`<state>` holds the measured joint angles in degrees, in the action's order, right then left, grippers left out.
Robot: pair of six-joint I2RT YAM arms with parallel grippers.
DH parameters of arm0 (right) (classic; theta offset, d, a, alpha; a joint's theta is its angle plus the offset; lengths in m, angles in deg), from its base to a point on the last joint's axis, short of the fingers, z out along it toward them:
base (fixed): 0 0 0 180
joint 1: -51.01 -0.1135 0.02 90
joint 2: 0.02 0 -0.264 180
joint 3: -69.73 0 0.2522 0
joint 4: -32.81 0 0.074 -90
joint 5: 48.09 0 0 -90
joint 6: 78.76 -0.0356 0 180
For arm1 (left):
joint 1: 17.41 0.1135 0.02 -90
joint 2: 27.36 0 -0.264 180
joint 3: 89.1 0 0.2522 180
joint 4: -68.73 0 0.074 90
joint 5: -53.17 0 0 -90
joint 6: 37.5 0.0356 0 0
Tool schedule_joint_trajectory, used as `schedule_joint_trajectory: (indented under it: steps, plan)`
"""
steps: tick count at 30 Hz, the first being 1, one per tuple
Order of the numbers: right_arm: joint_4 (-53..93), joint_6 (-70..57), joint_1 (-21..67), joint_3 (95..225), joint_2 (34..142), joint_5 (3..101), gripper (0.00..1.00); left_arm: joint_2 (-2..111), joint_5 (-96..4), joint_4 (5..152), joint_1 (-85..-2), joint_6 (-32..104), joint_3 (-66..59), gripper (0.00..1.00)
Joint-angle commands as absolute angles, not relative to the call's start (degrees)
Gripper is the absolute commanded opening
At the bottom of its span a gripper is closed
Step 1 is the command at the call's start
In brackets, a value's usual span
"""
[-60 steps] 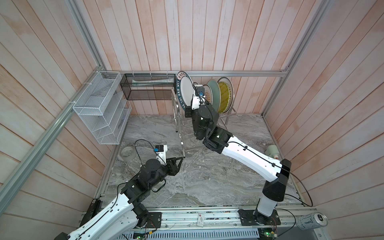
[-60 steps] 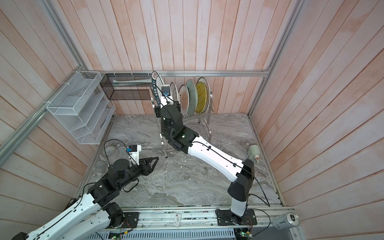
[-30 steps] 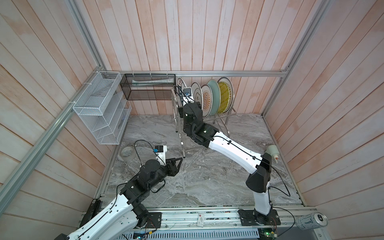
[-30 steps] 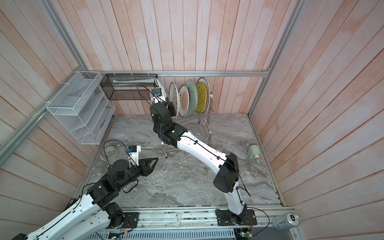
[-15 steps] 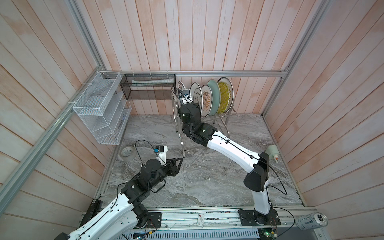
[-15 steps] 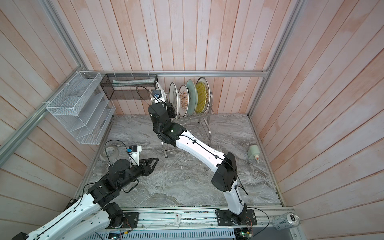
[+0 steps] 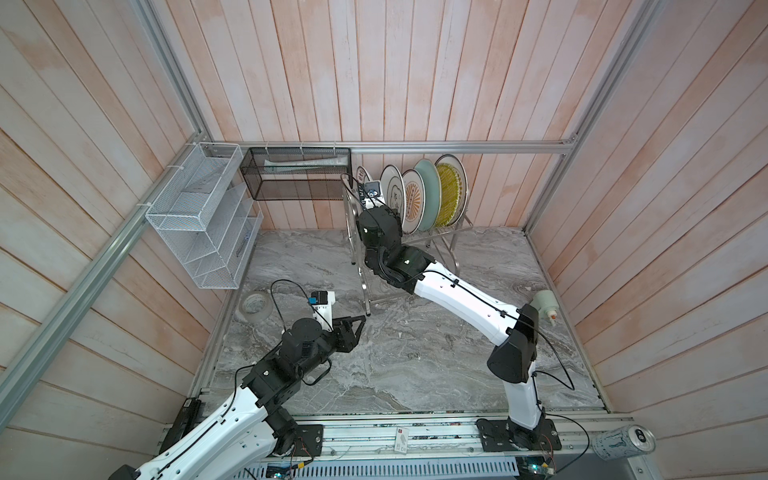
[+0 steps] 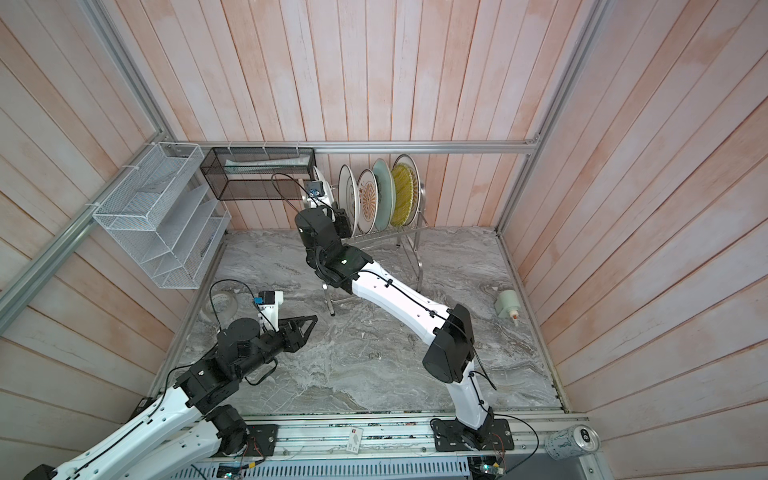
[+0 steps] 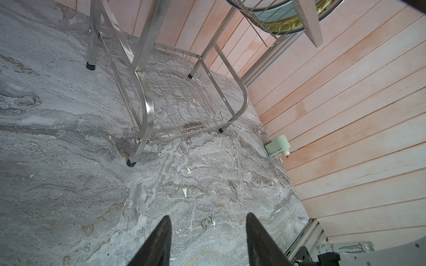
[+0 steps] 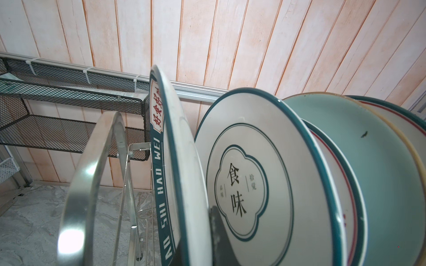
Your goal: Load the plates into the dish rack
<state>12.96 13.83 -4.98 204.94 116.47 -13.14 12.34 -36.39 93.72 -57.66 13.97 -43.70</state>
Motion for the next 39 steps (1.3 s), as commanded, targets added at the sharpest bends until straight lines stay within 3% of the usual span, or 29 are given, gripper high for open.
schedule_joint_trajectory:
  steps: [1, 25, 39]
  plan:
    - [14.2, 12.9, -4.8, 207.5, 117.3, -15.1, 0.00, 12.4, -36.0, 94.4, -57.8, 15.2, -42.5, 0.53]
    - [12.7, 13.1, -4.6, 207.2, 117.3, -14.7, 0.00, 12.7, -35.8, 94.3, -57.8, 15.9, -41.8, 0.53]
    - [11.9, 12.5, -4.6, 207.2, 116.7, -14.0, 0.07, 12.7, -35.8, 94.4, -57.8, 15.7, -41.8, 0.53]
